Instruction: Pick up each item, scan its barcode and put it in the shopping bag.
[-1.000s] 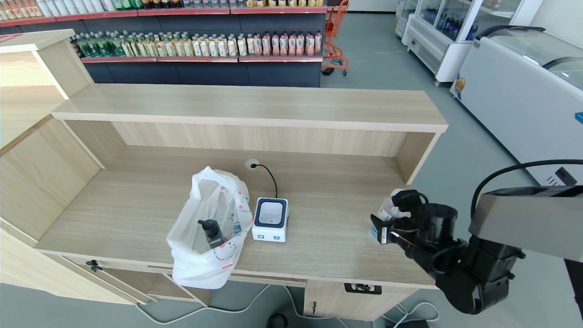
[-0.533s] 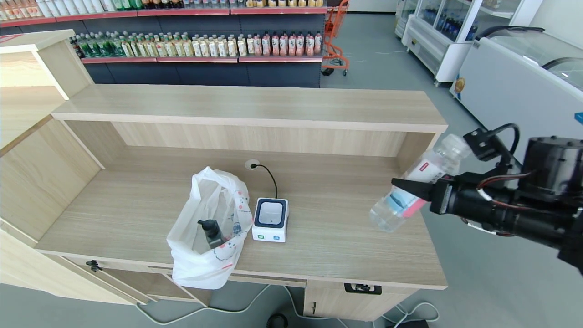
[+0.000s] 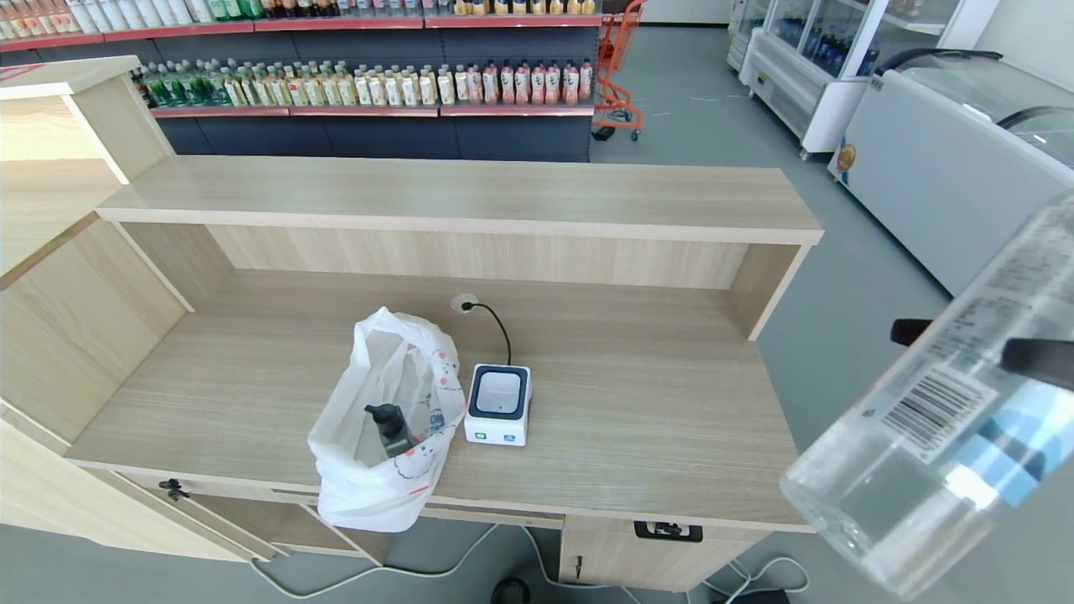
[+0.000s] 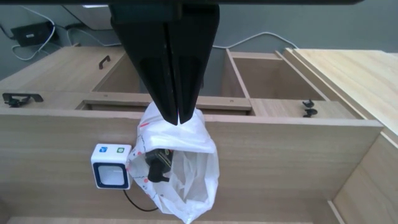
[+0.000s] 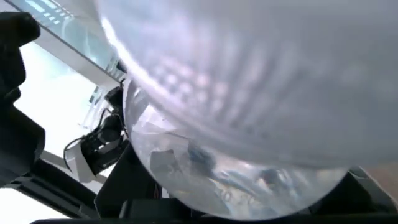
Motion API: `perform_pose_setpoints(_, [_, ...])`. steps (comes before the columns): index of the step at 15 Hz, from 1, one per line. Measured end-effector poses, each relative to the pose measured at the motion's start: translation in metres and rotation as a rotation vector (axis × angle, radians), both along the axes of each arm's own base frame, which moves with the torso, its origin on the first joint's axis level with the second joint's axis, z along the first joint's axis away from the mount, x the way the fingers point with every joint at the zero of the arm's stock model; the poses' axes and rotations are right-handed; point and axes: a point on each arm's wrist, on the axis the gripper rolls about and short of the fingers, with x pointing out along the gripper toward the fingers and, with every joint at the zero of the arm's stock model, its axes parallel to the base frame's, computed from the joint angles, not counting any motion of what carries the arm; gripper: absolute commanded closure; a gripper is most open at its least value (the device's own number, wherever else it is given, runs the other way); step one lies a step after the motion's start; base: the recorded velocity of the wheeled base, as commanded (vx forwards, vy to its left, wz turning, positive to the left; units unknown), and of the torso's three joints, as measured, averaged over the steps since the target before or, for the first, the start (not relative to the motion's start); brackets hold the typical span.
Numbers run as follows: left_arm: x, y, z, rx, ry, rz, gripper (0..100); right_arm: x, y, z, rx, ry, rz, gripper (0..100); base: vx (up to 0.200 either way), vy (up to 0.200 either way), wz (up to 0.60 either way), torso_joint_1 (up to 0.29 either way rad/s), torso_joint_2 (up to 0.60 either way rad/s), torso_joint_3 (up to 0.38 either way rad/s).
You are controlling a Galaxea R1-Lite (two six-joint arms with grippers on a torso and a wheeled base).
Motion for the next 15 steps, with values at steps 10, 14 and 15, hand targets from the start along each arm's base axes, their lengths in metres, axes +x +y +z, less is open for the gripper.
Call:
perform_pose_setpoints(10, [0.000,0.000,0.000,0.000,0.000,0.000,100,-0.022,0.008,0.014,0.009,-0.117,0.183,100,0.000,0.000,0.00,0.000,0.00,0.000])
perform_pose_setpoints(14, [0.000,0.000,0.000,0.000,0.000,0.000,100,-0.016,0.013,0.013,-0.012,-0.183,0.229,100,0.000,0.000,0.00,0.000,0.00,0.000])
perform_pose_setpoints(15, [0.000,0.000,0.000,0.000,0.000,0.000,100,-0.017,0.014,0.013,-0.017,-0.179,0.263,100,0.000,0.000,0.00,0.000,0.00,0.000])
